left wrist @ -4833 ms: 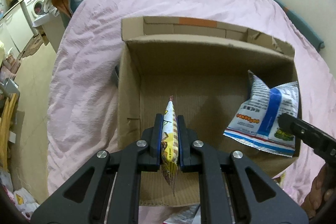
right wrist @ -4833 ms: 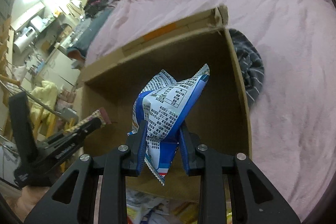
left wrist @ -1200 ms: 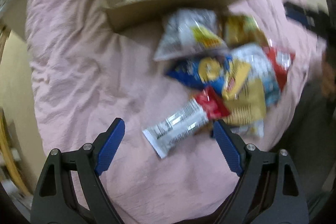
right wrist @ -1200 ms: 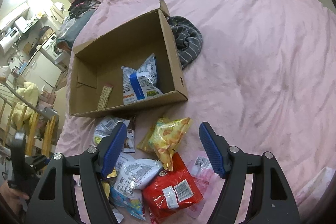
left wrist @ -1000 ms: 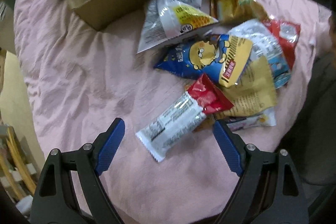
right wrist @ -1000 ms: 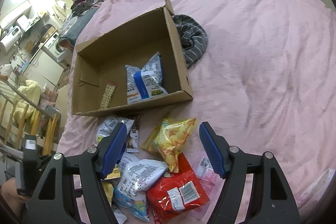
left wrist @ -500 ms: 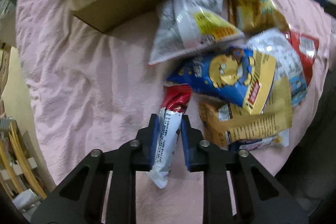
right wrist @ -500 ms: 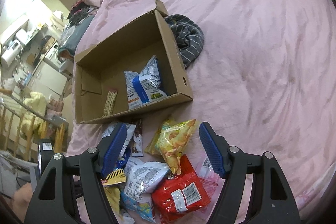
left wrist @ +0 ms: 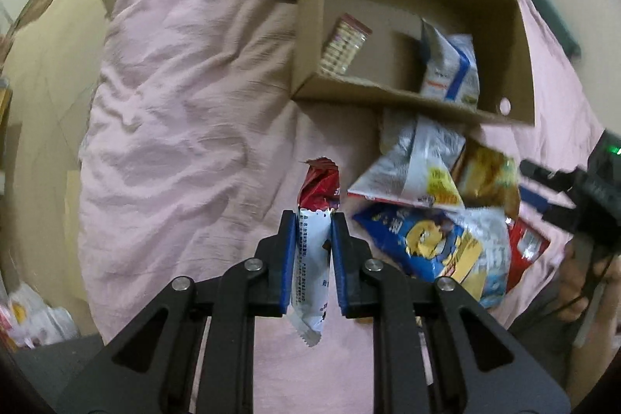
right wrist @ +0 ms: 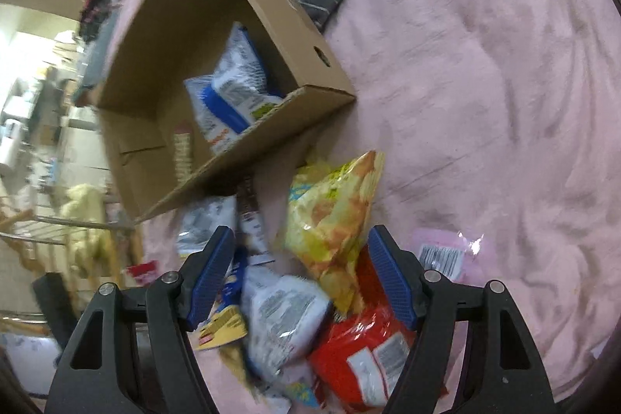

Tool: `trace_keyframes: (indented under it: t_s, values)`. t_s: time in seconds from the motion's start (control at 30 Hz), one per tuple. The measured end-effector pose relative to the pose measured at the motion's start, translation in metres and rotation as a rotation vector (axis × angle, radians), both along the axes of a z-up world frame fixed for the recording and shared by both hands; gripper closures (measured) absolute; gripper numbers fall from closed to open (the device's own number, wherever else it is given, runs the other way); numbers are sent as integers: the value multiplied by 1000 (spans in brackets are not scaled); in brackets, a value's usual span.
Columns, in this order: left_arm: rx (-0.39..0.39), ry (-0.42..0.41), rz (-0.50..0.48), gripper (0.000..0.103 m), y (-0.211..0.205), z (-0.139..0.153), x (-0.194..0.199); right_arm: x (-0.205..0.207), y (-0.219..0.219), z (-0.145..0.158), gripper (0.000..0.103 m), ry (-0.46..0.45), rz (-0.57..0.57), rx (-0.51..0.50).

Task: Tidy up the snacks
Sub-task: 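Grasp a red-white snack bar with the left tool while the right tool grasps a yellow chip bag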

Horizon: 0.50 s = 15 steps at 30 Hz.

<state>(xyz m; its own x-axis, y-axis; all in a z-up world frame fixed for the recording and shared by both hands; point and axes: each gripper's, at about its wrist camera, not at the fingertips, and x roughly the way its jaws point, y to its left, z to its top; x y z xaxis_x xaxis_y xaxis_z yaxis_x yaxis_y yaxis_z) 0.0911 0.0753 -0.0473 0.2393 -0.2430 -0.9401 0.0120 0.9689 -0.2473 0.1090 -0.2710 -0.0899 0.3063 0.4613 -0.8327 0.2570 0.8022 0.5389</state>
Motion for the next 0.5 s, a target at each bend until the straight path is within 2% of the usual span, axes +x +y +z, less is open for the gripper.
trace_keyframes:
  t_s: [0.07, 0.17, 0.43, 0.5]
  values:
    - [4, -9, 16, 88, -3, 1, -2, 3, 2, -5, 29, 26, -20, -33]
    - [41, -47, 34, 88, -5, 1, -1, 7, 5, -15, 29, 71, -21, 3]
    - [79, -73, 37, 88, -16, -1, 2, 15, 14, -33, 31, 126, 19, -76]
    - [70, -82, 35, 88, -18, 0, 2, 16, 18, -31, 53, 113, 45, -103]
